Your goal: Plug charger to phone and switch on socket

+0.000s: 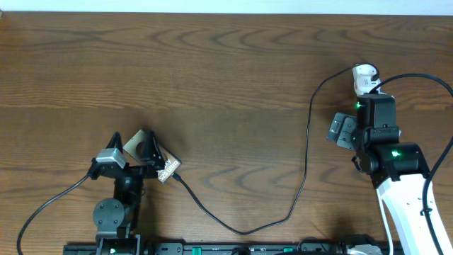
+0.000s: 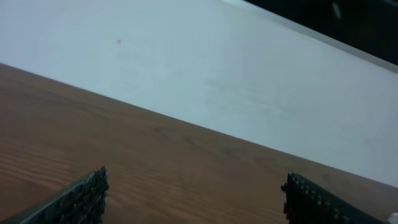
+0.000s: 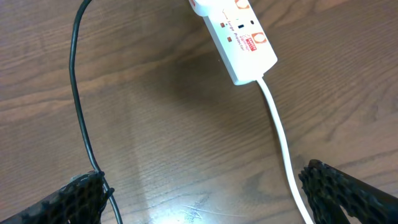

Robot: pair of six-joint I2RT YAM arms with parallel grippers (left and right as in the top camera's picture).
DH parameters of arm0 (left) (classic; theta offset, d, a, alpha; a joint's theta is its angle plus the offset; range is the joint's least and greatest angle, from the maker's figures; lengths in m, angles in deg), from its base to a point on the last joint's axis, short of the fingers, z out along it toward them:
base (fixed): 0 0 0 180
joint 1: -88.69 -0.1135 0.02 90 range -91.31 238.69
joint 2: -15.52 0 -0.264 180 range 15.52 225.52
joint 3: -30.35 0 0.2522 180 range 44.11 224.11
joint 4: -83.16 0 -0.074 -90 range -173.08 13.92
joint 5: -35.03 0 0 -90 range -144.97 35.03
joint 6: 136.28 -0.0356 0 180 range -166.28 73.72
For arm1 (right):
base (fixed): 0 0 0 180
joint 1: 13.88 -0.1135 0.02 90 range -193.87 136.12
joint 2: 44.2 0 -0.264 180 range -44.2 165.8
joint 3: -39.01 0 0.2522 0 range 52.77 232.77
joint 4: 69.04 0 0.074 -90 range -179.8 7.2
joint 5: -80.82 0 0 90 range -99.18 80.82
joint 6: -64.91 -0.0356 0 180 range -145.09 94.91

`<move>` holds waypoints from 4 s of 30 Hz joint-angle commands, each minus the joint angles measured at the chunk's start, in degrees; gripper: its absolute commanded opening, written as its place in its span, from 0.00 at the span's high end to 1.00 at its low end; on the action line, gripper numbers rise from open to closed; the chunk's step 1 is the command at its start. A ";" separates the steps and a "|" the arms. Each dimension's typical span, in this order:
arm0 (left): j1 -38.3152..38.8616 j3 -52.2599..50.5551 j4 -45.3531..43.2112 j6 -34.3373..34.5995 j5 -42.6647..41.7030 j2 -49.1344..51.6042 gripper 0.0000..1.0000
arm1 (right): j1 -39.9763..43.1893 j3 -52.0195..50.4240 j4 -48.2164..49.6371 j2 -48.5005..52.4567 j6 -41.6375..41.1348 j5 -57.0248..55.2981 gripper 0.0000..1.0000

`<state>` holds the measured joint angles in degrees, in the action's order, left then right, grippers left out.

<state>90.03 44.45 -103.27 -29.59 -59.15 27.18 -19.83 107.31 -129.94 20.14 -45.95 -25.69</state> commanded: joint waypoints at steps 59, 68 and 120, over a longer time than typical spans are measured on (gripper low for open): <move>-6.27 -0.09 23.63 -11.98 -4.17 -11.43 0.12 | 0.00 -0.24 -0.02 -0.20 -0.98 -0.92 0.01; -6.27 -0.09 23.63 -11.98 -4.17 -11.43 0.12 | 0.00 -0.24 -0.02 -0.20 -0.98 -0.92 0.01; -6.27 -0.09 23.63 -11.98 -4.17 -11.43 0.12 | -0.04 -50.51 34.10 -57.09 0.92 11.06 0.01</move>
<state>84.17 44.84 -82.22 -40.59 -62.15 16.10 -19.83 57.08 -95.93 -34.61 -46.59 -14.74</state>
